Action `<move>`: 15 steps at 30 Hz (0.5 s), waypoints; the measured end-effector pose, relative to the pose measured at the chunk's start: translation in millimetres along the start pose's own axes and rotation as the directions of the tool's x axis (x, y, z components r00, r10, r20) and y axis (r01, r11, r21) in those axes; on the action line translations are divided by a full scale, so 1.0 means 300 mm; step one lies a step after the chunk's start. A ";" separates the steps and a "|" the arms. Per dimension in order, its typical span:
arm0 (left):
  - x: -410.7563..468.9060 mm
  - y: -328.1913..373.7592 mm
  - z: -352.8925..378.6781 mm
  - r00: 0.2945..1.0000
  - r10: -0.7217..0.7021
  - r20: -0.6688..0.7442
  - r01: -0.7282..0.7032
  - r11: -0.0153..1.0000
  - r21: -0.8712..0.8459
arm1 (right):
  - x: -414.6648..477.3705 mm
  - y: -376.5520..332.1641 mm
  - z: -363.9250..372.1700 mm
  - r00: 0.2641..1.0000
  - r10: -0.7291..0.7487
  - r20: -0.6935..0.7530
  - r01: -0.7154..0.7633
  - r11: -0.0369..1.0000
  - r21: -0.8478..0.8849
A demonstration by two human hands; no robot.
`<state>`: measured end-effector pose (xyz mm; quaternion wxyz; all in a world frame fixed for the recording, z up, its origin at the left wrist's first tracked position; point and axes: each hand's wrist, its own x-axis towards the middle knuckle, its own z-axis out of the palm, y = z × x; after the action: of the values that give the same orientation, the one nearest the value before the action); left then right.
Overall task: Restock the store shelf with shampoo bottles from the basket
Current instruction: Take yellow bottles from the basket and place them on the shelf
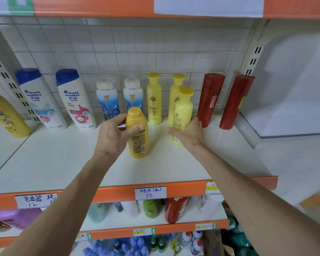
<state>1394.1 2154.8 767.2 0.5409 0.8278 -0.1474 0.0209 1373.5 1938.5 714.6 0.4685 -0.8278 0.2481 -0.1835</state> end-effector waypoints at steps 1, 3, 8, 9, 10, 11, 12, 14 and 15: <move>-0.001 0.001 0.000 1.000 0.001 -0.002 -0.001 1.000 0.004 | -0.001 0.008 0.002 0.999 0.005 0.046 -0.007 0.999 0.042; -0.002 0.001 -0.001 1.000 0.002 -0.003 -0.002 1.000 0.001 | -0.003 0.031 -0.004 0.988 -0.003 0.157 -0.025 0.985 0.172; 0.004 -0.001 -0.002 1.000 0.004 -0.001 -0.004 1.000 0.000 | 0.011 0.049 -0.015 0.992 -0.052 0.115 0.032 0.986 0.165; 0.005 -0.001 -0.002 1.000 0.007 -0.002 -0.007 1.000 0.005 | 0.014 0.045 -0.004 0.996 -0.055 0.068 0.047 0.992 0.117; 0.004 0.000 -0.001 1.000 0.010 -0.004 -0.010 1.000 0.008 | 0.013 0.041 0.008 0.998 -0.052 0.025 0.050 0.996 0.077; 0.003 0.000 -0.001 1.000 0.012 -0.006 -0.012 1.000 0.008 | 0.010 0.039 0.019 0.999 -0.038 -0.004 0.038 0.997 0.060; 0.002 0.000 -0.001 1.000 0.014 -0.006 -0.014 1.000 0.009 | 0.007 0.038 0.027 1.000 -0.024 -0.007 0.025 0.998 0.065; 0.001 -0.002 0.000 1.000 0.020 -0.007 -0.020 1.000 0.010 | -0.006 0.035 0.023 0.998 -0.016 0.055 0.010 0.995 0.104; 0.002 -0.004 0.000 1.000 0.022 -0.007 -0.022 1.000 0.009 | -0.013 0.037 0.015 0.993 -0.012 0.115 -0.003 0.991 0.133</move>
<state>1395.0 2155.2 766.3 0.5375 0.8284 -0.1543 0.0304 1370.3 1939.0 702.5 0.5360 -0.8045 0.2057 -0.1524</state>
